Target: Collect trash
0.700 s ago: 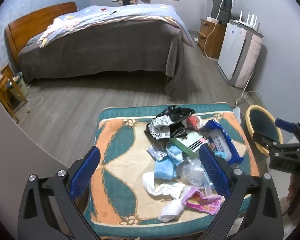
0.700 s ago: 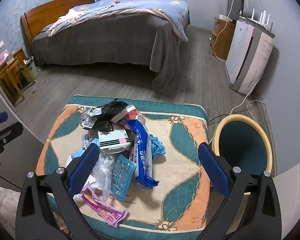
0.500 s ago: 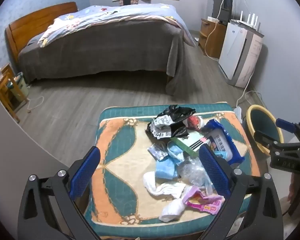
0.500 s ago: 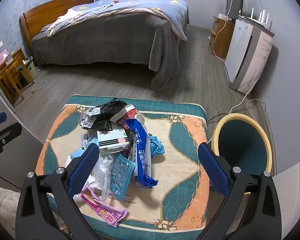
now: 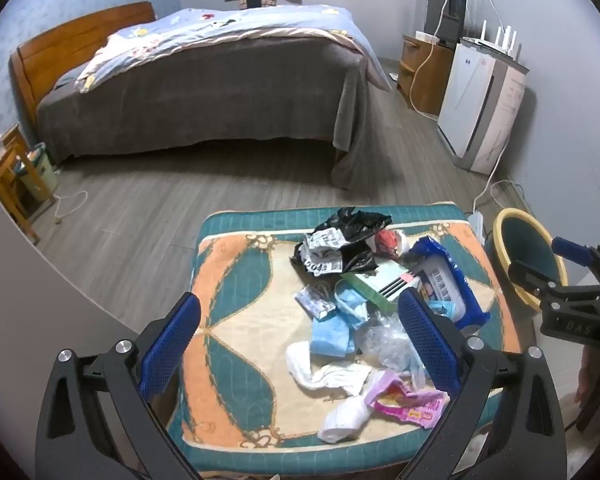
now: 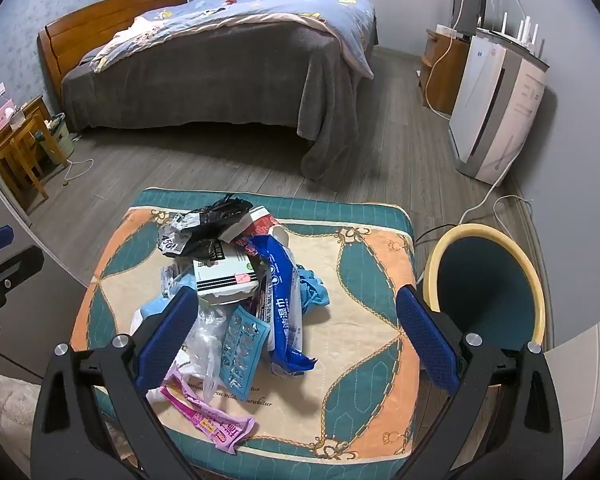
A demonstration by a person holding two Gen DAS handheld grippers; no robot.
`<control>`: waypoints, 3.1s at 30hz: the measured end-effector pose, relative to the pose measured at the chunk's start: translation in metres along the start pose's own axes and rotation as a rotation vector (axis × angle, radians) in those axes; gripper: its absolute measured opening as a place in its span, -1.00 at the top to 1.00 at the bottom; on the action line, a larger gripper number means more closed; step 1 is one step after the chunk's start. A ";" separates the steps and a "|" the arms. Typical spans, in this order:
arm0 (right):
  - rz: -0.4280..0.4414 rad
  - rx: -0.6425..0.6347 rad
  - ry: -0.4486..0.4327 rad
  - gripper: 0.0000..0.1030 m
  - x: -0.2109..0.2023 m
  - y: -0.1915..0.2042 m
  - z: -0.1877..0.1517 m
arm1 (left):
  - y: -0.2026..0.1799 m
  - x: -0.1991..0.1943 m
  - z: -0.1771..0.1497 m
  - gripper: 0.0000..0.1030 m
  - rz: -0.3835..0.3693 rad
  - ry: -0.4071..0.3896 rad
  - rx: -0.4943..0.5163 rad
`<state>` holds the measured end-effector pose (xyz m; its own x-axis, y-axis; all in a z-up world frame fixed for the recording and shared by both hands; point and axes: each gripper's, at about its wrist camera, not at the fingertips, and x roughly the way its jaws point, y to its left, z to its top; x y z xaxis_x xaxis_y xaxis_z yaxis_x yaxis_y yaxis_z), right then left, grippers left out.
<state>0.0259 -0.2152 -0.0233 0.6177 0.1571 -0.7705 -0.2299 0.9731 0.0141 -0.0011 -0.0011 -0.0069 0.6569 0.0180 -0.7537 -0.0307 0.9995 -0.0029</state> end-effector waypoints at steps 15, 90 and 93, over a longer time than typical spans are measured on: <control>-0.002 0.000 0.001 -0.89 0.000 0.000 0.000 | 0.000 0.000 0.001 -0.90 0.000 0.003 0.000; 0.068 -0.031 0.205 -0.88 0.081 -0.007 0.022 | -0.009 0.129 0.045 -0.90 -0.051 0.083 0.148; 0.098 -0.017 0.250 -0.75 0.096 -0.005 0.018 | -0.017 0.153 0.048 -0.90 -0.059 0.115 0.196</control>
<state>0.1005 -0.2020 -0.0859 0.3875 0.2016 -0.8996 -0.2934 0.9520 0.0870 0.1358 -0.0147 -0.0910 0.5624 -0.0325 -0.8262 0.1597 0.9847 0.0700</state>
